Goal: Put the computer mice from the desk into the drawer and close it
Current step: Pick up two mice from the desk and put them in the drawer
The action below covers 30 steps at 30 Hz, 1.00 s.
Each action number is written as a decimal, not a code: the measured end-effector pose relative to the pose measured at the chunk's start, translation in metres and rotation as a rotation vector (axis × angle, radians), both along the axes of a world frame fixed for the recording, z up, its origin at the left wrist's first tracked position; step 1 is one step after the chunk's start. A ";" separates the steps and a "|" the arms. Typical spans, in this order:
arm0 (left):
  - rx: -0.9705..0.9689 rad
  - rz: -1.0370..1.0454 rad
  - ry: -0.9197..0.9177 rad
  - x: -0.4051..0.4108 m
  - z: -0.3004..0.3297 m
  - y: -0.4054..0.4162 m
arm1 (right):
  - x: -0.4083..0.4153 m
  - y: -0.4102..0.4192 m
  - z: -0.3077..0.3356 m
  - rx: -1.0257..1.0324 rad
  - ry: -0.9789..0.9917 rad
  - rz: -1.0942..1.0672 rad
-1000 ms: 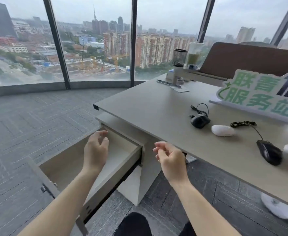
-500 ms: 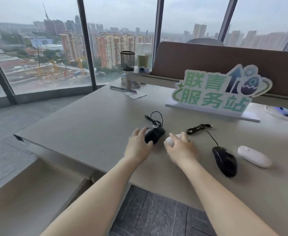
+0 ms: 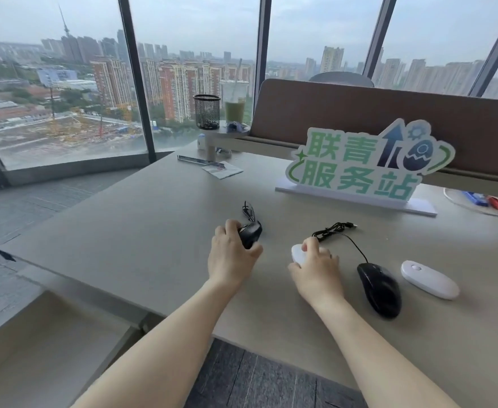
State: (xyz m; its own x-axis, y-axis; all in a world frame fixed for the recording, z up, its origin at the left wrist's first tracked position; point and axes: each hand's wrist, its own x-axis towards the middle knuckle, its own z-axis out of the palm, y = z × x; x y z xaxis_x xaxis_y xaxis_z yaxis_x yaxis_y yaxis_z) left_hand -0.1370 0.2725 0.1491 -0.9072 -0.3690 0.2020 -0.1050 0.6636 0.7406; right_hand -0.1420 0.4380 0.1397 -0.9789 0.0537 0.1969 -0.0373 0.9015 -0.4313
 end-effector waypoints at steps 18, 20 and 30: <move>0.026 0.349 0.498 0.212 0.121 -0.221 | 0.160 -0.237 0.078 -0.808 0.123 0.615; 0.049 0.374 0.430 0.225 0.100 -0.244 | 0.169 -0.263 0.059 -0.792 0.024 0.670; 0.231 0.534 0.022 0.256 -0.068 -0.313 | 0.175 -0.359 -0.074 -0.446 -0.494 0.601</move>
State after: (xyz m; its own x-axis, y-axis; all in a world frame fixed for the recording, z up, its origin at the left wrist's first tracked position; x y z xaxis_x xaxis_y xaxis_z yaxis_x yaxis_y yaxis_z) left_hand 0.1185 -0.0410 0.0807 -0.5800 -0.8108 0.0787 -0.3632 0.3439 0.8659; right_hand 0.0329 0.0786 0.0655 -0.8342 -0.5243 -0.1708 -0.1663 0.5345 -0.8286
